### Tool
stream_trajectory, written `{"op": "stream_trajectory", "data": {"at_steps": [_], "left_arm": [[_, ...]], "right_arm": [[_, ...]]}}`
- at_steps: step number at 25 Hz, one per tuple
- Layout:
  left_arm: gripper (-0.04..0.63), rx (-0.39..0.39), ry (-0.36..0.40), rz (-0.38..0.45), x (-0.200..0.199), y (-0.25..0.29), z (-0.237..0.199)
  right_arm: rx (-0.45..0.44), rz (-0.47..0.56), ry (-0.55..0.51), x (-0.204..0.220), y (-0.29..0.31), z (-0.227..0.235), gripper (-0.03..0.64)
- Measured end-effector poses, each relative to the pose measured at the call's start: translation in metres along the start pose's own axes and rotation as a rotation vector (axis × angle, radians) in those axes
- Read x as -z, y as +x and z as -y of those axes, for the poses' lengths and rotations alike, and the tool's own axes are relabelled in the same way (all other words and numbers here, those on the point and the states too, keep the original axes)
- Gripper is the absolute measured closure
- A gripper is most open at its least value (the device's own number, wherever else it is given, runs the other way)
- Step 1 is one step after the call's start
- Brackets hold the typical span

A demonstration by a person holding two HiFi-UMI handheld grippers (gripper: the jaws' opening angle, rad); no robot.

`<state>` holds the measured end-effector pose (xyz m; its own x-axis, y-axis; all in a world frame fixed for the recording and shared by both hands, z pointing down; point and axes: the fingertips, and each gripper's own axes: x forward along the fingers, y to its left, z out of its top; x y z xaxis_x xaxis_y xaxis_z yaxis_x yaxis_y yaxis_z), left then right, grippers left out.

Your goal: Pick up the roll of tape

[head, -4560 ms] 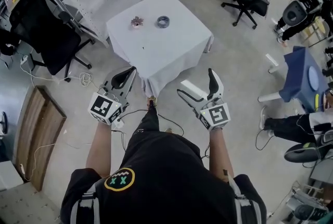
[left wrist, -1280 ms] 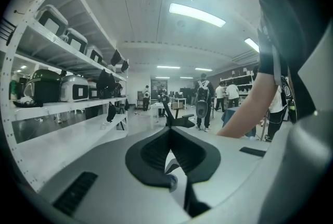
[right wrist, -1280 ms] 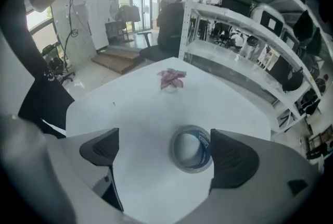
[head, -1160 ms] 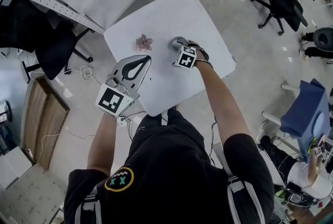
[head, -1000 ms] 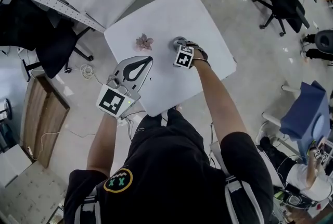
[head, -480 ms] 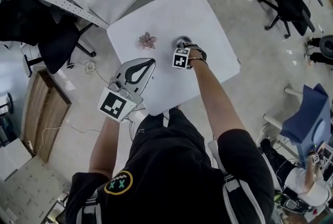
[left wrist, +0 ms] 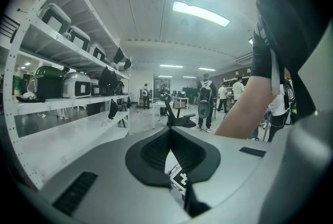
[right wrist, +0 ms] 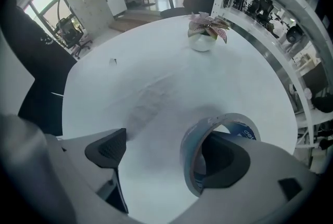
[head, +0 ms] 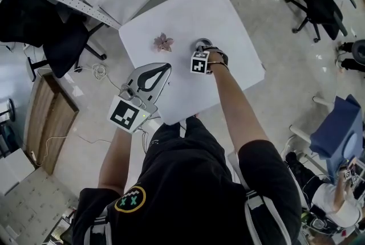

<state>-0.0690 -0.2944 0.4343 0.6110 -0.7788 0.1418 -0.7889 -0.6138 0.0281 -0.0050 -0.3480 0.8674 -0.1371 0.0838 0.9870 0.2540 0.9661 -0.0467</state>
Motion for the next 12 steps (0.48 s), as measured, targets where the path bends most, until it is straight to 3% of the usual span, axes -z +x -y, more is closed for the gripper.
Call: {"op": "stream_trajectory", "data": {"at_steps": [7, 12], "left_arm": [[0.580, 0.000, -0.004, -0.004, 0.001, -0.001, 0.003], [0.580, -0.001, -0.006, -0.002, 0.000, -0.002, 0.004]], "right_arm": [[-0.007, -0.018, -0.083, 0.002, -0.004, -0.004, 0.286], [-0.019, -0.014, -0.123, 0.002, -0.006, -0.013, 0.436]]}}
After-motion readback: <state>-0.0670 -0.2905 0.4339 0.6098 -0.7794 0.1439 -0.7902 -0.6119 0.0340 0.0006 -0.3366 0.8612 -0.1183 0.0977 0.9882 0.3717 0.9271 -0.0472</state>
